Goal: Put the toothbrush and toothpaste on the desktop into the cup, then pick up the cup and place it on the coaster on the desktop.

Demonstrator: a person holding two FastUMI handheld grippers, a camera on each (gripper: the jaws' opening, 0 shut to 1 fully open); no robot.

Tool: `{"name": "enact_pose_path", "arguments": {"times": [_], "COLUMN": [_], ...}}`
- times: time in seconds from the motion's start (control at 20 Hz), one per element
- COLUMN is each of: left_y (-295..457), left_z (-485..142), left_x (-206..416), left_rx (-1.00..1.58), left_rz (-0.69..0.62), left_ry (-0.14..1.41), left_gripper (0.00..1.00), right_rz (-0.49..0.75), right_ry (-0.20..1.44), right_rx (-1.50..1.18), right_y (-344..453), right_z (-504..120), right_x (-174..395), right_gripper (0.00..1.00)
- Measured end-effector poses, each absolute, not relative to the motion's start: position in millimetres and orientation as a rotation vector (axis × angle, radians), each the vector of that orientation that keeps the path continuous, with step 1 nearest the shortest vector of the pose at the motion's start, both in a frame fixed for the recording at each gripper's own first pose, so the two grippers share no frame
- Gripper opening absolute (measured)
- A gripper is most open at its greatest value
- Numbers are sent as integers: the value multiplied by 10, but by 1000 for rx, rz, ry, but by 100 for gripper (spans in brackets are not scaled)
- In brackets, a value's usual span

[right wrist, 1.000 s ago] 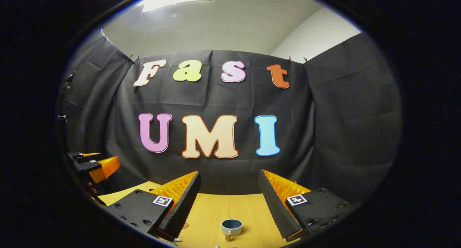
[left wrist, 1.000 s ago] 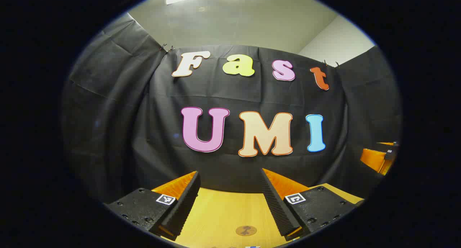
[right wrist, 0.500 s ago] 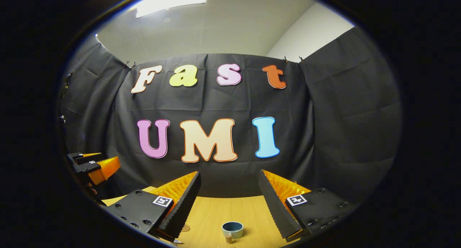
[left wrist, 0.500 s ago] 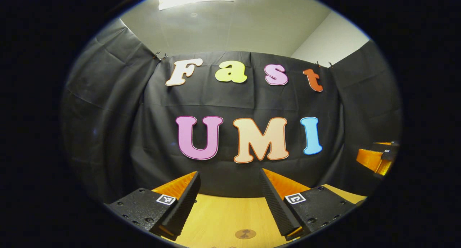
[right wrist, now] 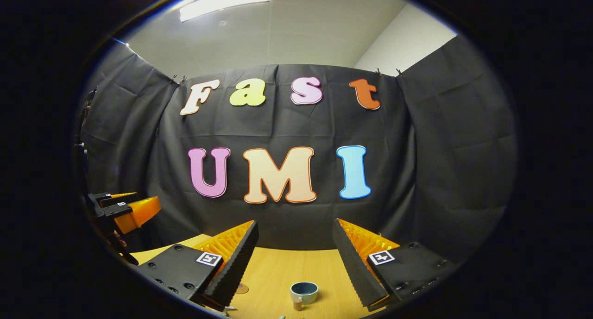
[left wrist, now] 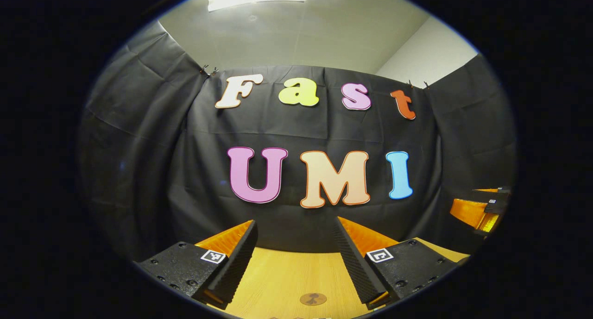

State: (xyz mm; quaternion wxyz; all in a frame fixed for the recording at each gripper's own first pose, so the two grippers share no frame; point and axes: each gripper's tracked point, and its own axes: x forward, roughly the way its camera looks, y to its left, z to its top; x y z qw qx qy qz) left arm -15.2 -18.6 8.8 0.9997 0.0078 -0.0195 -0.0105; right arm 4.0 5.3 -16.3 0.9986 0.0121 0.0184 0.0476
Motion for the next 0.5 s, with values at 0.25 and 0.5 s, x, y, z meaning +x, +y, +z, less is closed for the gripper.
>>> {"name": "enact_pose_path", "arguments": {"times": [0.25, 0.5], "left_y": [-60, 58], "left_z": [11, 81], "left_x": [-215, -295], "left_rx": [15, 51], "left_rz": [-9, 13], "left_ry": [-22, -57], "left_gripper": [94, 94], "right_rz": [147, 207], "right_ry": [137, 343], "right_rx": [-4, -26], "right_y": [234, 410], "right_z": [-487, -1210], "right_x": [-8, -48], "right_gripper": [99, 99]}}
